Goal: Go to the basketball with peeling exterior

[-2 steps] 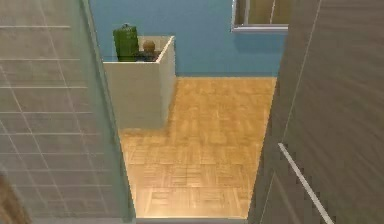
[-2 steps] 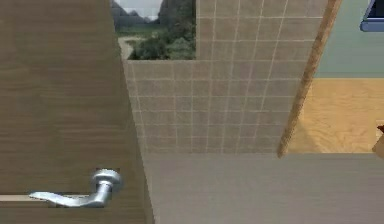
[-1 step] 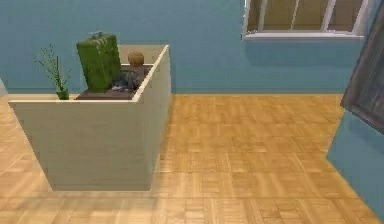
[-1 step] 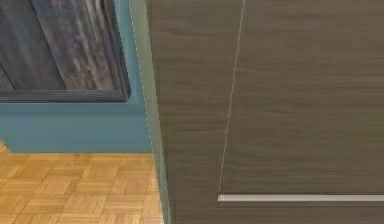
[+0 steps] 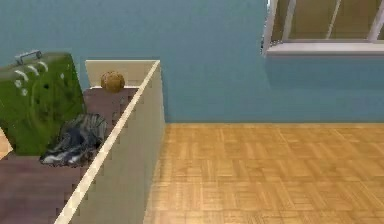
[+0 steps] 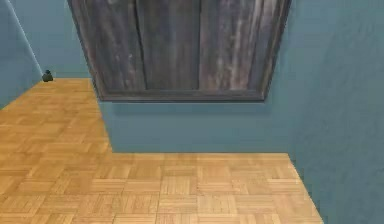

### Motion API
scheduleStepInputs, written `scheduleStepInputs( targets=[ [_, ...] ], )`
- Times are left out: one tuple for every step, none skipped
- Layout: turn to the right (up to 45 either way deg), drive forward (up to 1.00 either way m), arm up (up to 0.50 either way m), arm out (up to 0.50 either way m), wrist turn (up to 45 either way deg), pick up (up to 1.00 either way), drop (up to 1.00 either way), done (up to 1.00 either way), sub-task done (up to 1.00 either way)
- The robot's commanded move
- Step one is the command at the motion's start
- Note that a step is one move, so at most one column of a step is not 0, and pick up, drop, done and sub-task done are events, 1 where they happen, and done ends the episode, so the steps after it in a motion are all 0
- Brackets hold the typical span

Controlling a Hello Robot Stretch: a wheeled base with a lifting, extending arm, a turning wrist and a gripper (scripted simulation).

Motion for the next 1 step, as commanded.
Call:
scheduleStepInputs(
  targets=[
    [0.0, 1.00, 0.00, 0.00, 0.0, 0.00, 0.00, 0.00, 0.00]
  ],
)
